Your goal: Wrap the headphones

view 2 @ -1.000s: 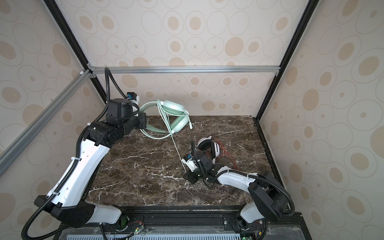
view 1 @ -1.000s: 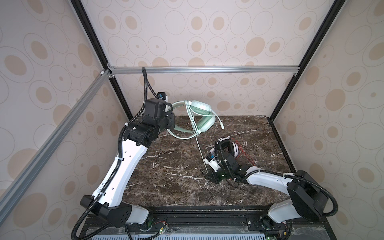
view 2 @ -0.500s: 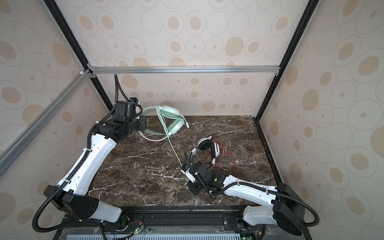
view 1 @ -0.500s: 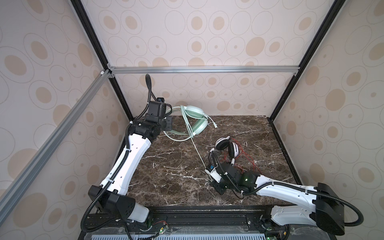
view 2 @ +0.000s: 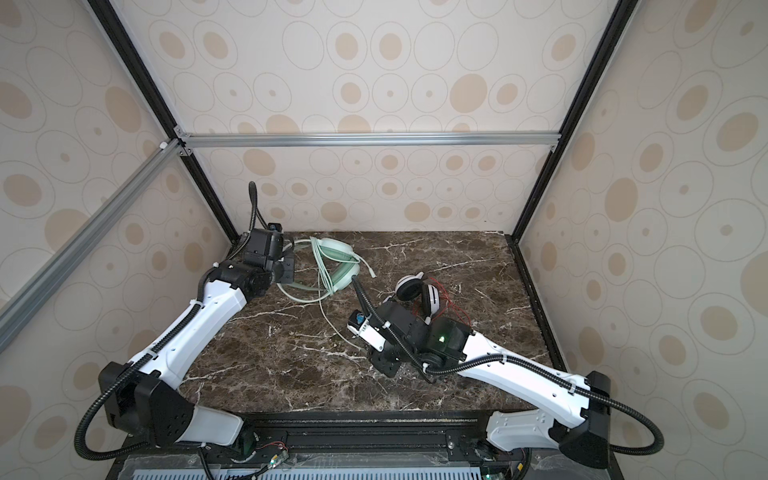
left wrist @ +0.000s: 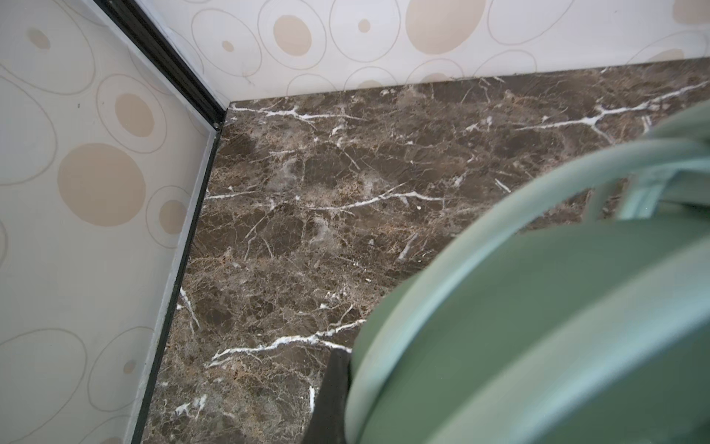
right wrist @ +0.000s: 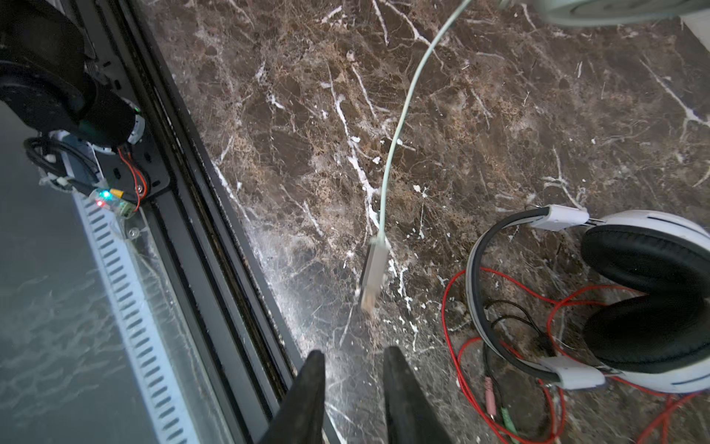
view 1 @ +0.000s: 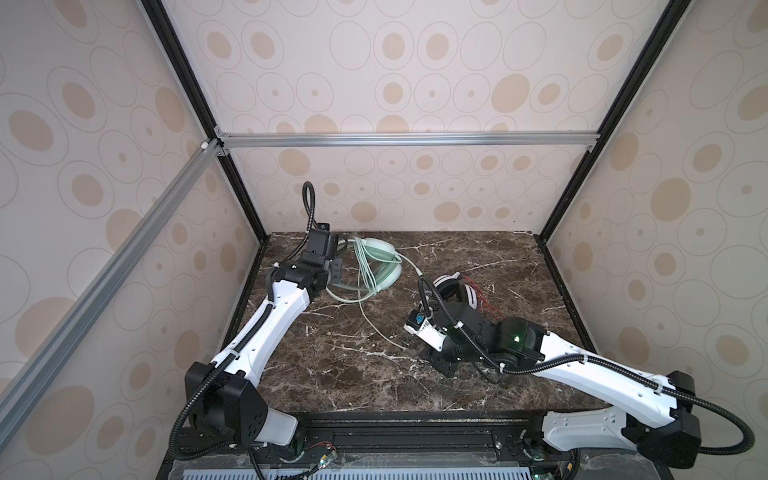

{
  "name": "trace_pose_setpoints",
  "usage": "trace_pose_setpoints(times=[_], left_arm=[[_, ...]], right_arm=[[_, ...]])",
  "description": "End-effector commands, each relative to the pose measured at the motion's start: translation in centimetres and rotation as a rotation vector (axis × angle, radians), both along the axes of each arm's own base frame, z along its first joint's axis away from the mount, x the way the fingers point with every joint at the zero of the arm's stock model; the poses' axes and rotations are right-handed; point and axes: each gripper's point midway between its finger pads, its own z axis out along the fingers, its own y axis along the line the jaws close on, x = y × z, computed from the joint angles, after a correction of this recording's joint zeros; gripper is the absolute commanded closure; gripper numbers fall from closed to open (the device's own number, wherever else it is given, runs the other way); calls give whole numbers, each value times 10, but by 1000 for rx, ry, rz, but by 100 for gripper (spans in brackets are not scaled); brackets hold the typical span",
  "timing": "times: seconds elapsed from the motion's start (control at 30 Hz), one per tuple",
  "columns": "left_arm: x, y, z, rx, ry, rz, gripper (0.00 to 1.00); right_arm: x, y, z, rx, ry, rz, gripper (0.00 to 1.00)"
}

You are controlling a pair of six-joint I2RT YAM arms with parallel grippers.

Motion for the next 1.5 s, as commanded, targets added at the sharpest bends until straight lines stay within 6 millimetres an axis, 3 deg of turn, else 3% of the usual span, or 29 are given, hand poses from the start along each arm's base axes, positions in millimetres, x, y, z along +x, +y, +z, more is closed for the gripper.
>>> trace_pose_setpoints(times=[0.0,0.1,0.23,0.4,0.57,0.63,0.67,0.7,0.73,0.87,1.07,1.27,1.47], left_arm=[[-4,-9,38,-41,-149,-13,100],[-15,-9,22,-36,-122,-13,100],[-23,-7,22,-55,-133,-6,100],[-26,-6,44,-76,-180,-2,100],[-24,-11,77,-125,-236,-20,100],[-25,-13,92,-145,-265,-29,100],[-26,-14,102,-155,-285,-35,100],[-27,-15,110,-165,-299,-42,100],[-27,-16,117,-174,-311,-50,100],[-31,-27,146,-219,-359,-122,100],[-40,-34,178,-241,-416,-174,100],[-46,-40,195,-255,-442,-206,100],[-45,-46,204,-260,-451,-228,100]], right_arm=[[-6,-10,4,-121,23,46,71],[-1,-9,8,-150,7,52,71],[-1,-3,-19,-154,35,57,71],[-9,24,-58,6,174,8,72],[16,27,-86,68,173,-224,75],[23,27,-87,96,141,-253,63],[28,27,-86,121,116,-268,45],[31,26,-85,144,91,-283,19],[34,25,-84,170,68,-293,0],[50,18,-77,293,49,-367,0],[71,19,-90,308,134,-405,0],[86,32,-92,360,68,-382,0],[99,58,-104,357,47,-300,11]])
